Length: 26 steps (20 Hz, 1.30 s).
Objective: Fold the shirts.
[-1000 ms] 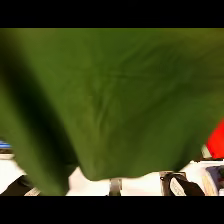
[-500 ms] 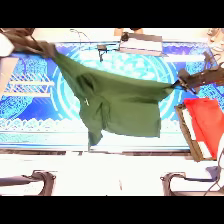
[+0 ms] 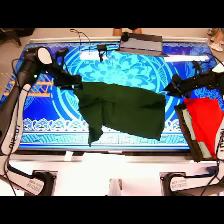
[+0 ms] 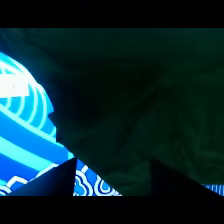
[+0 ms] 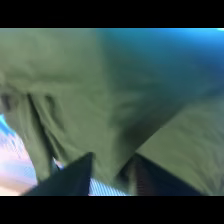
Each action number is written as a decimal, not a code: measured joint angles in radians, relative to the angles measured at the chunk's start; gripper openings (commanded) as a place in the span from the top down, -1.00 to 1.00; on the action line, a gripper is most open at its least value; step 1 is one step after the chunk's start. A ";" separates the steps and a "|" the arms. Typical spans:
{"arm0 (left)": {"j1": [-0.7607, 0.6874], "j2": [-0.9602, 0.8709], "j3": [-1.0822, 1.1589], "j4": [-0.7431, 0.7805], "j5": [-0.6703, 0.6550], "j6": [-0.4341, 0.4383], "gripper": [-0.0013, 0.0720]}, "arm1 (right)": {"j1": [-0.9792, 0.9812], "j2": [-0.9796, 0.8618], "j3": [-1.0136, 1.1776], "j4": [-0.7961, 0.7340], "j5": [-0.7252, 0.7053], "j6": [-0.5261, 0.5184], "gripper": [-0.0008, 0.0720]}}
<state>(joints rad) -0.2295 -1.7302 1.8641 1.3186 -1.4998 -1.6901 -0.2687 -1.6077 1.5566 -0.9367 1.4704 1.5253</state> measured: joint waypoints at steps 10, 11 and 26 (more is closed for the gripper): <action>-0.010 0.203 -0.594 -0.153 0.144 -0.018 -0.49 | -0.002 0.068 -0.169 -0.145 0.098 -0.025 0.08; -0.009 0.214 -0.654 -0.180 0.193 -0.022 -0.49 | -0.002 0.078 -0.193 -0.147 0.095 -0.026 0.08; -0.010 0.187 -0.870 -0.358 0.672 -0.059 0.83 | 0.000 0.105 -0.276 -0.199 0.076 -0.023 -0.06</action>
<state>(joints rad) -0.2394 -1.5436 0.9939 0.9604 -0.8276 -1.7489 -0.2687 -1.5028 1.2808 -1.1358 1.5459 1.5021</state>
